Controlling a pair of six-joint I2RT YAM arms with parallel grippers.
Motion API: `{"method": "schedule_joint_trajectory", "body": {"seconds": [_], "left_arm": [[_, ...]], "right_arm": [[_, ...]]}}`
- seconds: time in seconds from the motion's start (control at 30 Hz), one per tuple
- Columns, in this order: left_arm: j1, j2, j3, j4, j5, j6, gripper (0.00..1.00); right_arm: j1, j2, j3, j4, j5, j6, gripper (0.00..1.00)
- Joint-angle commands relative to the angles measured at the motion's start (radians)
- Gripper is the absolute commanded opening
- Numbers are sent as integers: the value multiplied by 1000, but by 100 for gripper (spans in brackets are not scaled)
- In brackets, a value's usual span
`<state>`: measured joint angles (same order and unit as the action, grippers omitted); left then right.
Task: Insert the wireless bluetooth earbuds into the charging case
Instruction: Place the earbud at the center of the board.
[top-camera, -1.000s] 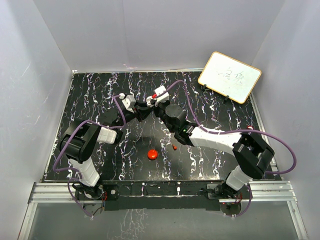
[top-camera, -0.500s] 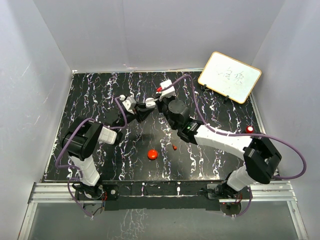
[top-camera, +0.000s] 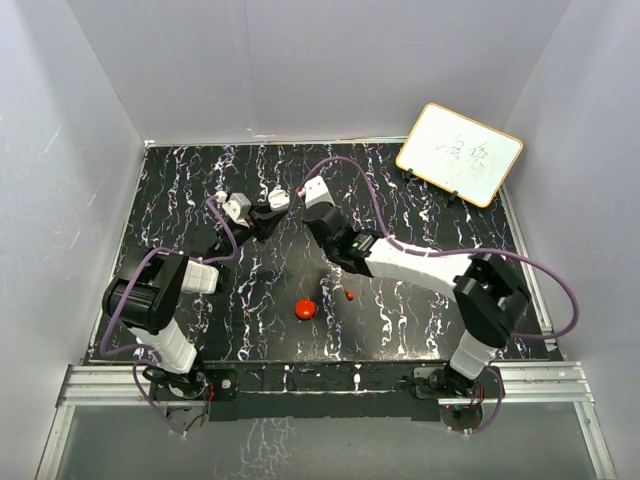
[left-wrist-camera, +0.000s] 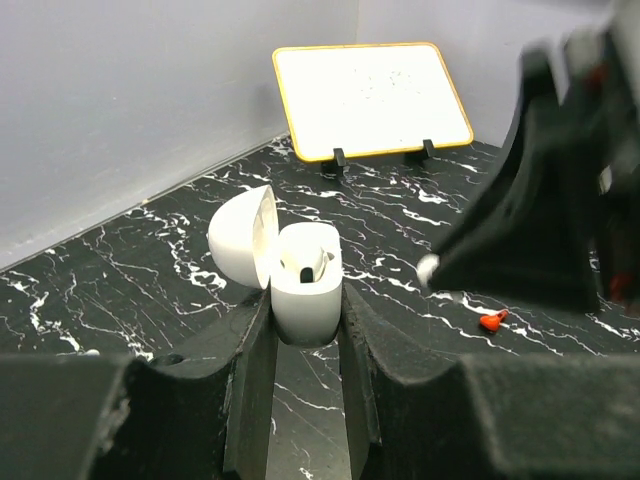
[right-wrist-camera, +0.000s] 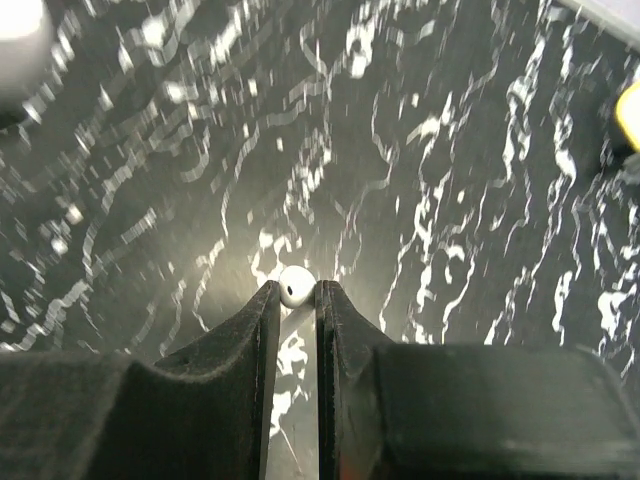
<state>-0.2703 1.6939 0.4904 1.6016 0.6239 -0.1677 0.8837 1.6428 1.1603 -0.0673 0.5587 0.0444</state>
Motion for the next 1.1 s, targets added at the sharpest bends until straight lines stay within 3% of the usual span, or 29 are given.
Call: {"method": "schedule_joint_trajectory", "body": {"seconds": [0.0,0.37,0.63,1.07], "left_arm": [[8,-51,-7,183,4,4,0],[26,-68,-19,184,5,2,0],[38,-77,-22,184,6,-12,0],[46,-86,-30,184,0,-11,0]], "right_arm": [[1,68,67,-178,27,92,3],[1,273,167,-354,22,166,3],[1,306,179,-360,15,180,7],[-22,232,139,-298,-106,194,37]]}}
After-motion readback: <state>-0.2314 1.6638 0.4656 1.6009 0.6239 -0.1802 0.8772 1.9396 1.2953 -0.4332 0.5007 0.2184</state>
